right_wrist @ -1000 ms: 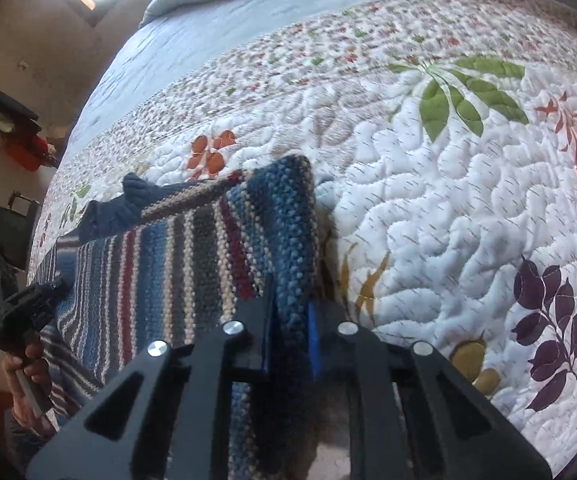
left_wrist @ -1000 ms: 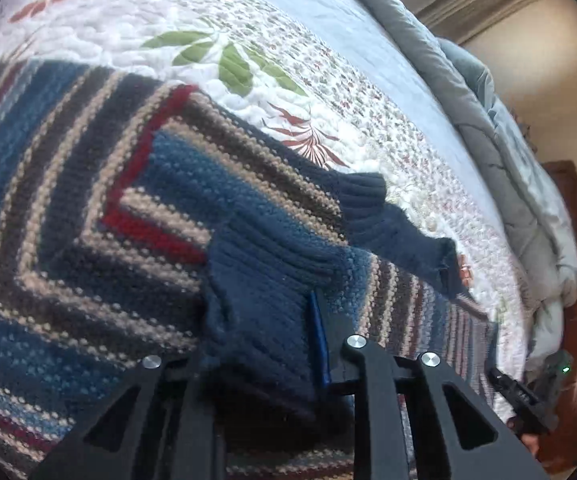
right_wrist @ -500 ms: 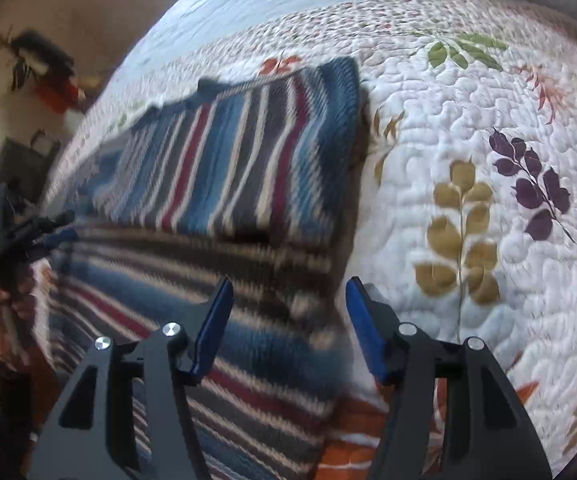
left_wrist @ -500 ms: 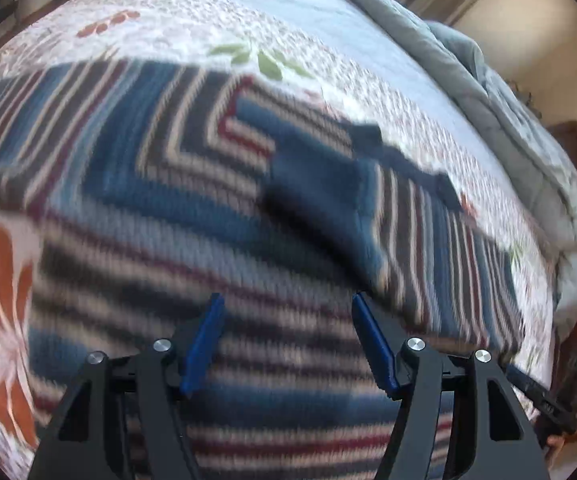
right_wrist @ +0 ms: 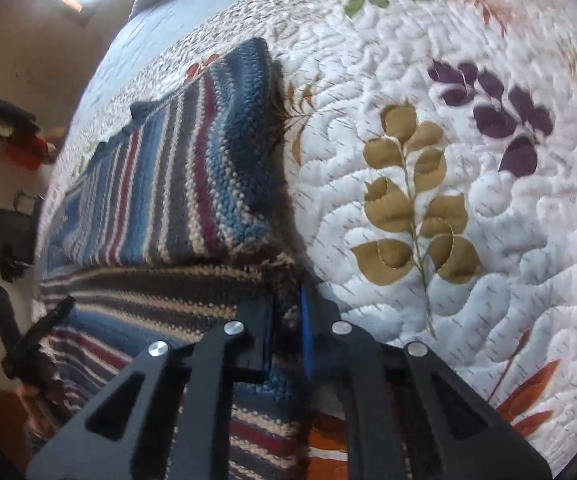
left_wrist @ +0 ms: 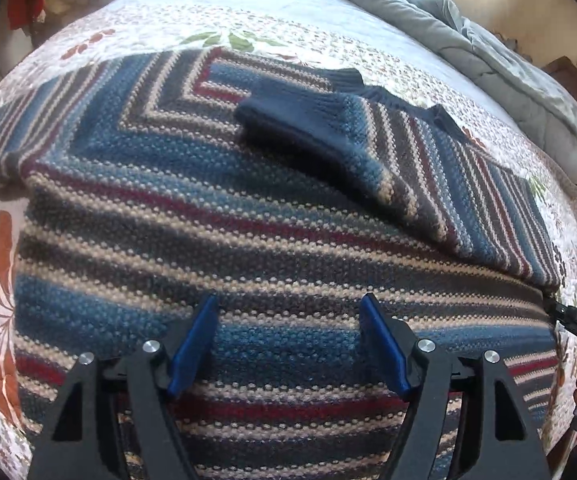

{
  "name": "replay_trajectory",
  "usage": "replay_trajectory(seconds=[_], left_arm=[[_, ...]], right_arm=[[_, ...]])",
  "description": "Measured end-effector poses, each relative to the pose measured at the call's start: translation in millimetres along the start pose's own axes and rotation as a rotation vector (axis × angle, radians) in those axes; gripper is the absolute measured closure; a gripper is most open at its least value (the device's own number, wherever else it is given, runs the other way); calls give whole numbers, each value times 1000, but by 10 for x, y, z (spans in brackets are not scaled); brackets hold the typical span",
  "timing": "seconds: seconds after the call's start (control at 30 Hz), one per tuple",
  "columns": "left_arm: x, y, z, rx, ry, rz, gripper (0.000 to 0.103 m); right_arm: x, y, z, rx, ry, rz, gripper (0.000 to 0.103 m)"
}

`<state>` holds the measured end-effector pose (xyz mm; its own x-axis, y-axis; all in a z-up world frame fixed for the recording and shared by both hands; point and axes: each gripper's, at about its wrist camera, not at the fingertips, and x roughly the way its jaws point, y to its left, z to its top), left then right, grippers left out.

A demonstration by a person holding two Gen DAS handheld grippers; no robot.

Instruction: Fold small clothes

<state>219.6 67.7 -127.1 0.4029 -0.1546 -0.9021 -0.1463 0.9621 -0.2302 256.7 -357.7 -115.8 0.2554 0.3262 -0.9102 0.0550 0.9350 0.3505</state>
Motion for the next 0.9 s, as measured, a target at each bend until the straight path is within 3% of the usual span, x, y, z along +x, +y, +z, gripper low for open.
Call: replay_trajectory(seconds=[0.1, 0.17, 0.23, 0.37, 0.5, 0.7, 0.83, 0.9], left_arm=[[-130, -15, -7, 1, 2, -2, 29], [-261, 18, -21, 6, 1, 0, 29], [-376, 125, -8, 5, 4, 32, 29], [-561, 490, 88, -26, -15, 79, 27], [-704, 1188, 241, -159, -17, 122, 25], [-876, 2668, 548, -445, -48, 199, 25], [-846, 3342, 704, -550, -27, 236, 25], [-820, 3623, 757, -609, -39, 200, 25]], right_arm=[[-113, 294, -68, -90, -13, -142, 72], [-240, 533, -156, -189, -42, -264, 72], [-335, 703, -248, -244, -65, -321, 72], [-359, 1089, -542, -309, -22, -220, 72], [-110, 1508, -818, -379, 63, -146, 67], [205, 2068, -1137, -551, 78, -214, 66], [363, 2108, -1022, -491, 123, -169, 66], [403, 2121, -978, -483, 125, -172, 64]])
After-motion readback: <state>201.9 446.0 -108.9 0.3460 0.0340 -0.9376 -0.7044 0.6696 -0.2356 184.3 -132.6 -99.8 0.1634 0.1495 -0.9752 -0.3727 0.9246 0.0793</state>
